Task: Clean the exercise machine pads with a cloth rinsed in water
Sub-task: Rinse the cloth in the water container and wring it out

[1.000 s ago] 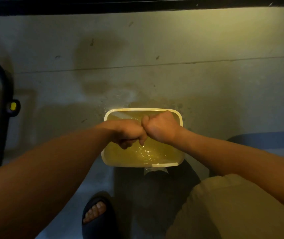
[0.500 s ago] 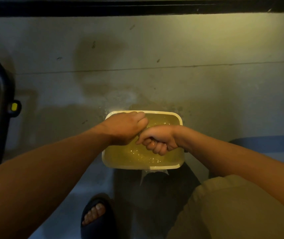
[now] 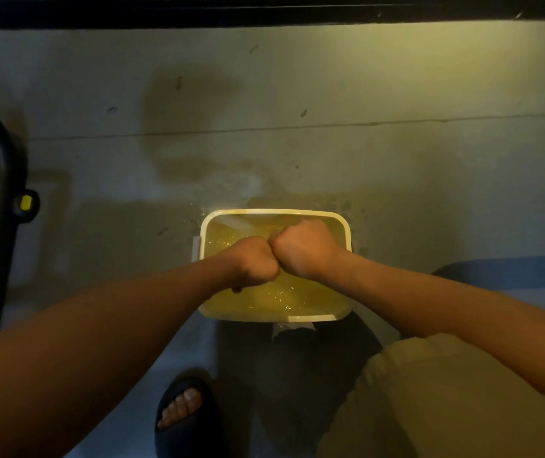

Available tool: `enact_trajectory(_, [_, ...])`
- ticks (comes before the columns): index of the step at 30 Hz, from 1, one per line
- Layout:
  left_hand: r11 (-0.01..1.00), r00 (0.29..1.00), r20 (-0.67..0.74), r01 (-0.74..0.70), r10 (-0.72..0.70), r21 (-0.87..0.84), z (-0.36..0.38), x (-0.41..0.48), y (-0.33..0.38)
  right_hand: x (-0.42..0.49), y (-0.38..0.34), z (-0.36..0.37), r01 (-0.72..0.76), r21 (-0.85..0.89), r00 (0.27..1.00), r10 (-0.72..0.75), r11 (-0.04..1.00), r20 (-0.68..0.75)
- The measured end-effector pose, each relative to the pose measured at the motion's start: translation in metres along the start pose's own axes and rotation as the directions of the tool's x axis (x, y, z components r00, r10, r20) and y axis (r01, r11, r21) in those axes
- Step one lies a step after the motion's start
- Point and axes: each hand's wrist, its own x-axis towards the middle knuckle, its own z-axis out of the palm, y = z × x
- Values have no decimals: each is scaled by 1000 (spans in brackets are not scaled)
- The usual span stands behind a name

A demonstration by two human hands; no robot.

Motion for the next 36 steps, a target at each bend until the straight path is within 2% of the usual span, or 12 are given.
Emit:
enact_trajectory(2, [970, 999, 22, 50, -45, -239, 2, -3, 1, 2, 6, 5, 38, -36, 988, -43, 999, -147])
enact_trajectory(4, [903, 998, 42, 65, -52, -426, 0, -7, 3, 5, 14, 12, 39, -9, 936, -39, 999, -350])
enact_trajectory(7, [836, 995, 92, 82, -38, -543, 1, -12, 6, 8, 20, 22, 58, -4, 875, -52, 998, -481])
enact_trajectory(17, [722, 979, 203, 133, 10, -679, -3, -19, 17, 6, 31, 18, 94, -12, 844, -86, 996, -530])
enact_trajectory(25, [755, 906, 424, 265, 19, -600, -8, -21, 10, -1, 25, 18, 198, 34, 816, -146, 980, -559])
enact_trajectory(27, [800, 913, 407, 258, -19, -542, -9, -20, 11, 0, 23, 16, 173, 5, 867, -150, 985, -474])
enact_trajectory(28, [869, 941, 336, 205, -48, -450, -9, -17, 13, 2, 21, 15, 143, -13, 925, -139, 990, -353])
enact_trajectory(30, [999, 993, 107, 50, -50, -2, -7, -11, 12, 5, 14, 14, 40, 31, 999, -40, 999, 13])
enact_trajectory(31, [969, 1000, -7, 7, -6, 249, -5, -8, 11, 5, 11, 15, -16, 65, 994, 9, 998, 113])
enact_trajectory(32, [923, 997, -69, 4, 25, 386, -3, -4, 10, 4, 8, 15, -61, 85, 986, 46, 994, 163])
enact_trajectory(33, [897, 996, -82, 3, 38, 441, -4, -2, 10, 4, 5, 14, -90, 90, 983, 74, 992, 170])
enact_trajectory(36, [894, 999, 40, -51, 37, 445, -7, -9, 21, -5, 3, 4, -140, 62, 972, 126, 988, 199])
